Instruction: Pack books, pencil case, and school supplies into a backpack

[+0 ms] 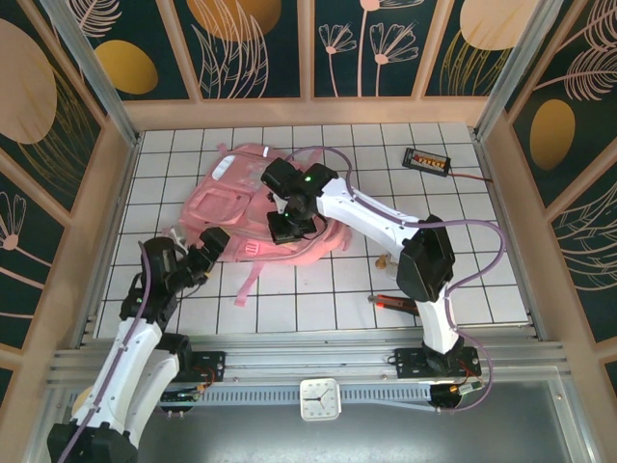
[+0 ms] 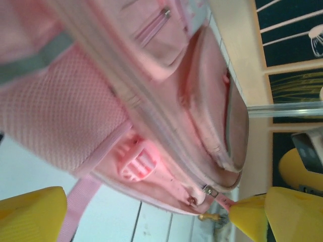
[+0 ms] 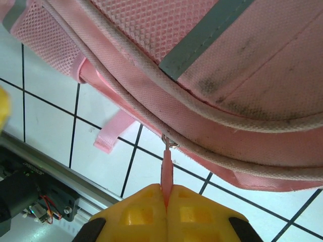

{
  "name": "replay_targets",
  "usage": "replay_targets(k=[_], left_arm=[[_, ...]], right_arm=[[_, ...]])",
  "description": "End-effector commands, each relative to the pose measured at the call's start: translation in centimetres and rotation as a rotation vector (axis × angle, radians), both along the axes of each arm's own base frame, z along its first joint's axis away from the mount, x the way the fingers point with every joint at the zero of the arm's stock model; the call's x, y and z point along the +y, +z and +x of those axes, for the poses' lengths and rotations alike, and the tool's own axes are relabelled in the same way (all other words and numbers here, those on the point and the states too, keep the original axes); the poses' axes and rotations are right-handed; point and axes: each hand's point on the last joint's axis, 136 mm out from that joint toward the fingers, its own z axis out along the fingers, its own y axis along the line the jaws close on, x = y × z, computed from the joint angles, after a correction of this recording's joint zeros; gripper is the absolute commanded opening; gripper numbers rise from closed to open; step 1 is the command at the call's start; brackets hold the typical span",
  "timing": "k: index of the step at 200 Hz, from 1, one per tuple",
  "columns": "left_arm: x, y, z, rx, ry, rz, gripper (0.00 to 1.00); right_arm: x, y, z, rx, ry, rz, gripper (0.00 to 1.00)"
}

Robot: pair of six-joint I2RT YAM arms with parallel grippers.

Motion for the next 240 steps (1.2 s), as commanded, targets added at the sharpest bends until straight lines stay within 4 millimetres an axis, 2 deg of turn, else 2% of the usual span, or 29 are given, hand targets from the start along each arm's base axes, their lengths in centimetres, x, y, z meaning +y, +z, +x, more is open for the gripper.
replay_targets(k=[1, 17, 58, 86, 117, 140, 151, 183, 200, 220, 230, 240], left_arm=[[-1.1, 2.3, 0.4, 0.016, 0.059, -0.285, 0.99], [-1.5, 2.1, 0.9, 0.040, 0.048, -0.306, 0.99], [-2.3, 3.2, 3.1, 0.032, 0.038, -0.348, 0.99], [-3.3, 1.9, 3.6, 0.106, 0.011, -0.353, 0.99], [-4.0, 1.5, 4.3, 0.106, 0.001, -0.374, 0.99], [-4.8, 1.6, 4.9, 0.101, -0.019, -0.390, 0.81], [-5.2, 1.5, 5.2, 0.101, -0.027, -0.392, 0.66], [-5.9, 0.8, 5.7, 0.117, -0.046, -0.390, 0.50], [-6.0, 0.3, 5.7, 0.131, -0.047, -0.384, 0.30], [-5.8, -0.1, 5.7, 0.142, -0.036, -0.361, 0.05], [-5.5, -0.3, 5.7, 0.144, -0.027, -0.343, 0.00], [-5.5, -0.3, 5.7, 0.142, -0.026, -0.333, 0.00]], right_arm=[[1.8, 1.6, -0.6, 0.003, 0.027, 0.066, 0.00], [2.2, 1.7, -0.9, 0.008, 0.034, 0.073, 0.00], [3.8, 2.4, -1.5, 0.010, 0.062, 0.091, 0.00], [4.9, 3.0, -1.7, 0.007, 0.074, 0.109, 0.00], [5.6, 3.0, -1.9, 0.018, 0.081, 0.120, 0.00], [6.4, 3.2, -1.9, 0.020, 0.084, 0.130, 0.00], [6.7, 3.4, -1.9, 0.021, 0.085, 0.137, 0.00], [7.6, 3.5, -2.1, 0.031, 0.092, 0.147, 0.00], [7.7, 3.3, -2.4, 0.036, 0.095, 0.141, 0.00], [6.9, 2.5, -2.9, 0.050, 0.094, 0.100, 0.00], [6.0, 1.9, -3.2, 0.057, 0.088, 0.063, 0.00], [5.0, 1.4, -3.4, 0.057, 0.082, 0.027, 0.00]])
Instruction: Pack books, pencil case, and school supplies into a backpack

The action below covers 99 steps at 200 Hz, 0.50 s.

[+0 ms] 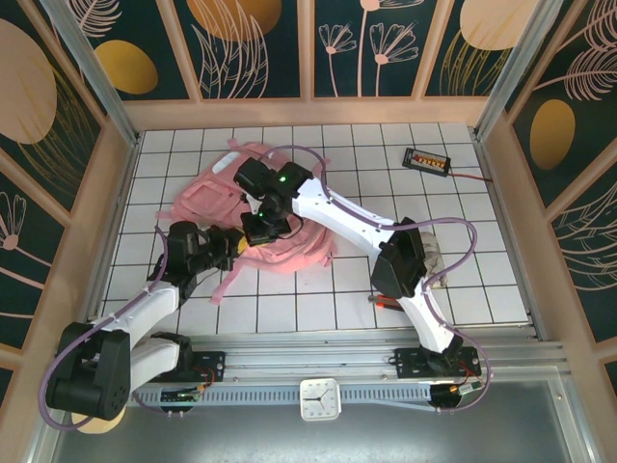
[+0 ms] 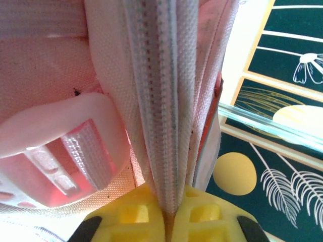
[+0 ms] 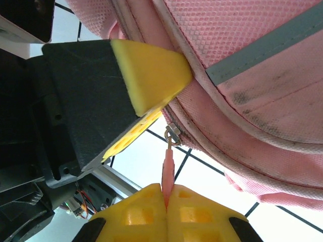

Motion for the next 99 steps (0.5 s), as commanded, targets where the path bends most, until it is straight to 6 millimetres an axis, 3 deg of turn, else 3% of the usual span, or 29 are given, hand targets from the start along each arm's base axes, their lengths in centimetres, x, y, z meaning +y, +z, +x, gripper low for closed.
replay_targets(k=[1, 52, 99], left_arm=[[-0.2, 2.0, 0.9, -0.078, -0.011, 0.019, 0.00], [0.5, 2.0, 0.7, -0.074, -0.006, 0.091, 0.00], [0.7, 2.9, 0.5, -0.093, -0.028, 0.152, 0.00]], right_arm=[[-0.9, 0.1, -2.0, 0.022, 0.019, -0.032, 0.00], [-8.7, -3.3, -2.6, 0.053, -0.095, -0.214, 0.00], [-16.4, -3.7, 2.0, -0.043, -0.293, -0.288, 0.00]])
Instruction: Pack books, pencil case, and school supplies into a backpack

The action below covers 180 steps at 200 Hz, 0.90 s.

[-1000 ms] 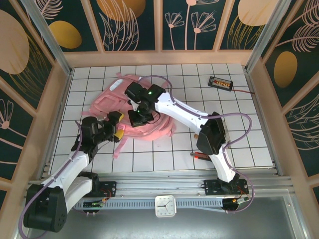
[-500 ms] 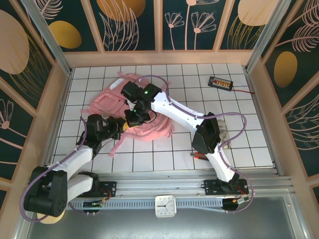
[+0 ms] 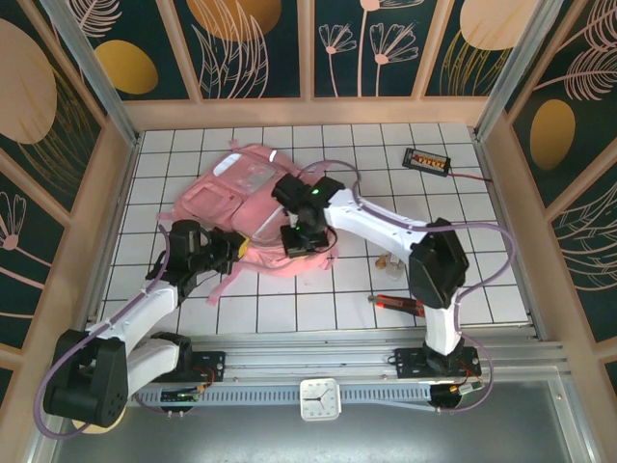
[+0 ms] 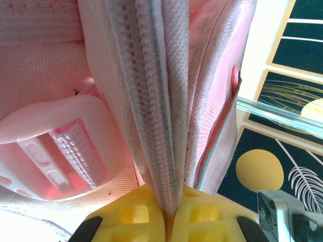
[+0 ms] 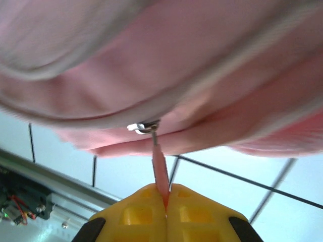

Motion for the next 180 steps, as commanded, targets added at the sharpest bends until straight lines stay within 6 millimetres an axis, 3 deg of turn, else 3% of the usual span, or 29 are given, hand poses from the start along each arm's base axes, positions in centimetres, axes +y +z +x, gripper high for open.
replay_targets(k=[1, 24, 56, 79, 108, 132, 139, 144, 156, 161, 180], left_arm=[[0.6, 3.2, 1.4, -0.119, 0.005, 0.056, 0.00], [0.5, 3.8, 1.2, -0.146, -0.049, 0.117, 0.00], [0.6, 3.8, 0.1, -0.166, -0.116, 0.172, 0.00], [-0.5, 3.7, -1.0, -0.187, -0.220, 0.141, 0.00], [-0.5, 3.5, -2.0, -0.191, -0.293, 0.180, 0.00], [0.1, 4.0, -1.7, -0.193, -0.291, 0.211, 0.00], [0.2, 4.0, -1.5, -0.189, -0.288, 0.219, 0.23], [0.3, 3.8, -1.4, -0.180, -0.284, 0.225, 0.49], [0.4, 3.5, -1.5, -0.166, -0.282, 0.232, 0.74], [0.4, 3.3, -1.6, -0.158, -0.282, 0.232, 0.96], [0.8, 2.8, -2.2, -0.128, -0.268, 0.238, 0.99]], right_arm=[[-6.1, 0.2, 2.2, -0.053, -0.130, -0.134, 0.00], [-8.3, 0.0, 6.0, -0.129, -0.182, -0.156, 0.00], [-12.3, -2.0, 11.4, -0.178, -0.262, -0.193, 0.00], [-13.8, -2.7, 15.3, -0.232, -0.297, -0.174, 0.00], [-12.5, -2.6, 19.4, -0.294, -0.283, -0.111, 0.00], [-8.0, -0.2, 19.3, -0.313, -0.197, 0.044, 0.00], [-6.8, 0.5, 18.4, -0.322, -0.158, 0.074, 0.10], [-6.6, 0.8, 18.1, -0.328, -0.146, 0.082, 0.18], [-5.2, 1.2, 16.1, -0.322, -0.100, 0.117, 0.31], [-4.9, 1.2, 15.4, -0.308, -0.095, 0.142, 0.33], [-4.7, 0.4, 13.1, -0.205, -0.126, 0.210, 0.41]])
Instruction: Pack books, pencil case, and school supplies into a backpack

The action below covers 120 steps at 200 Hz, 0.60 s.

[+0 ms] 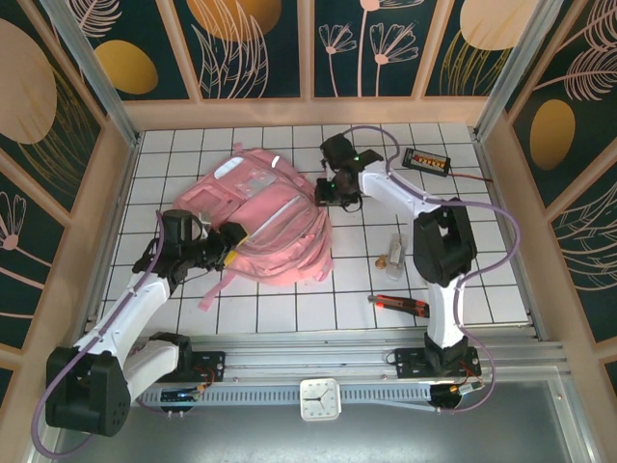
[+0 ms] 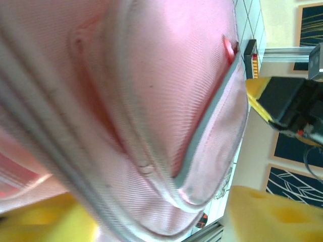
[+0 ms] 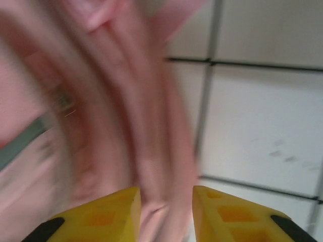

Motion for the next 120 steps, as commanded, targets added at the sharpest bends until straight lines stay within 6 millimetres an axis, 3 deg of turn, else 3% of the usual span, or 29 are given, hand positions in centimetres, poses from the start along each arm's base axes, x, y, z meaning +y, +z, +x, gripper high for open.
replay_targets(k=[1, 14, 42, 79, 120], left_arm=[[0.1, 0.7, -0.6, -0.009, -0.020, 0.007, 0.99], [0.2, 0.7, -1.2, 0.006, -0.004, -0.001, 0.99], [-0.8, 0.9, -2.6, 0.042, 0.021, -0.067, 0.99], [-3.5, -0.1, -3.8, 0.090, 0.053, -0.161, 0.99], [-3.2, -2.3, -3.8, 0.127, 0.126, -0.159, 0.99]], right_arm=[[1.2, 1.9, -2.7, 0.053, 0.034, 0.138, 0.42], [1.6, 1.7, -4.3, 0.118, 0.025, 0.192, 0.50], [2.5, 1.2, -7.0, 0.195, 0.026, 0.229, 0.53], [3.0, -0.9, -7.9, 0.248, 0.003, 0.242, 0.53], [5.0, -1.0, -9.5, 0.276, 0.013, 0.314, 0.53]])
